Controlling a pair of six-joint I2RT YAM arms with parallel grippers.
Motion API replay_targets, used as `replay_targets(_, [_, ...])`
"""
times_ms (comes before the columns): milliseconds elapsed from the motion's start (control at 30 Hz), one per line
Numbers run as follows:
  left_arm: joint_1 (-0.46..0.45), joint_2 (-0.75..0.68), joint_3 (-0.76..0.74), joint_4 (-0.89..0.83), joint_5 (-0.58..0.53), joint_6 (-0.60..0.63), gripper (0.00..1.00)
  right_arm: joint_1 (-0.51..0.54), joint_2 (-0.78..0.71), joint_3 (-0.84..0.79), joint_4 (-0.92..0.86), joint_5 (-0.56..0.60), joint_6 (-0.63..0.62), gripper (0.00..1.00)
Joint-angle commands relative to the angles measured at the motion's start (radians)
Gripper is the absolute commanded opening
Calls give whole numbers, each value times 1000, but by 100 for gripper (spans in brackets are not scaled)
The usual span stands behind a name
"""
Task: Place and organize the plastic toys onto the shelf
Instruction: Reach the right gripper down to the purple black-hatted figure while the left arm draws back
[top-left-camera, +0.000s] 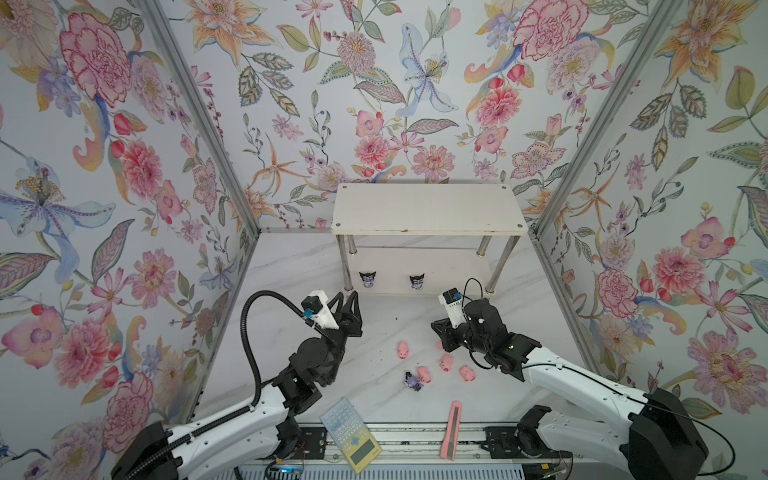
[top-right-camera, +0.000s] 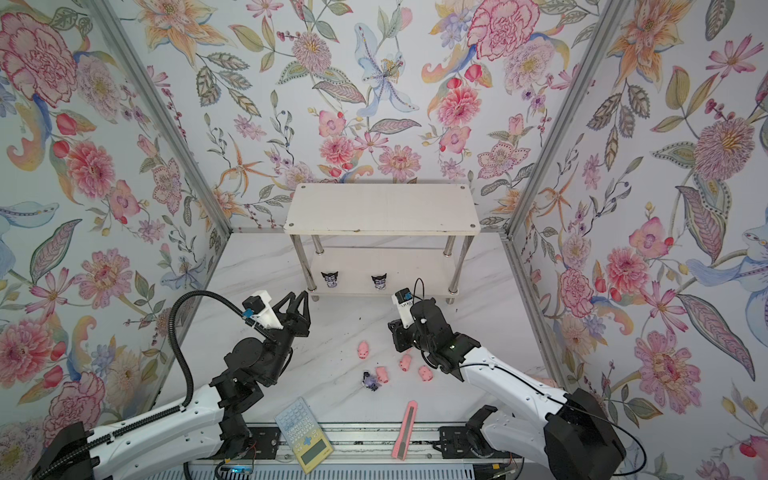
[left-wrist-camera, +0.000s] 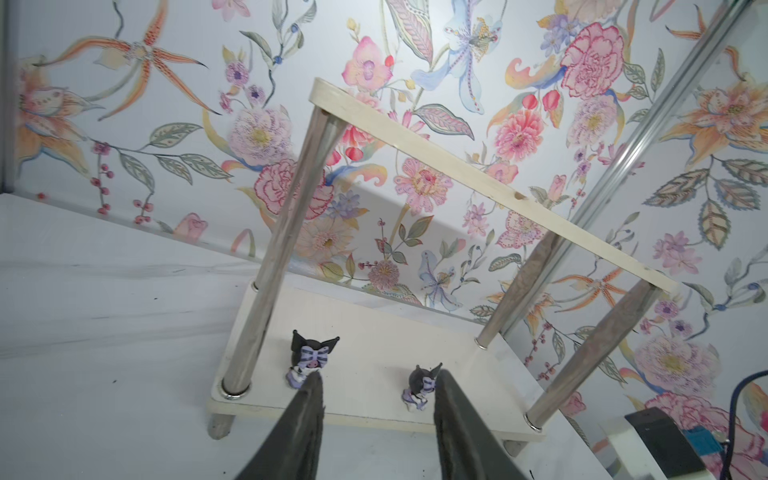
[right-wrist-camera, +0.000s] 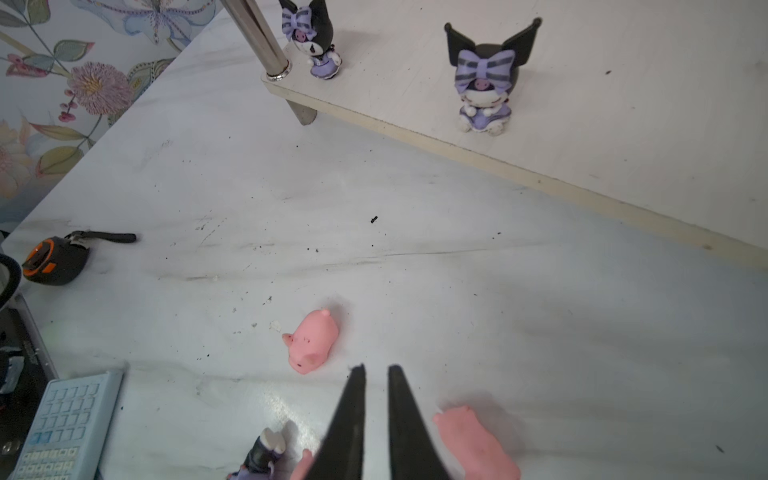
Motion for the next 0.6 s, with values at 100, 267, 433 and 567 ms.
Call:
replay_targets(100, [3, -75, -30, -157, -219, 37, 48, 97, 57, 68, -183, -7, 2, 56])
replay_targets(267, [47, -72, -62, -20, -199, 79, 53, 231, 25, 53, -308, 35, 78, 64])
replay_targets(433, [98, -2, -45, 3, -139, 68, 55, 384, 53, 31, -331, 80, 159, 67])
replay_targets(567, [120, 20, -52, 13, -95, 44, 56, 427, 133, 41, -331, 79, 162, 65])
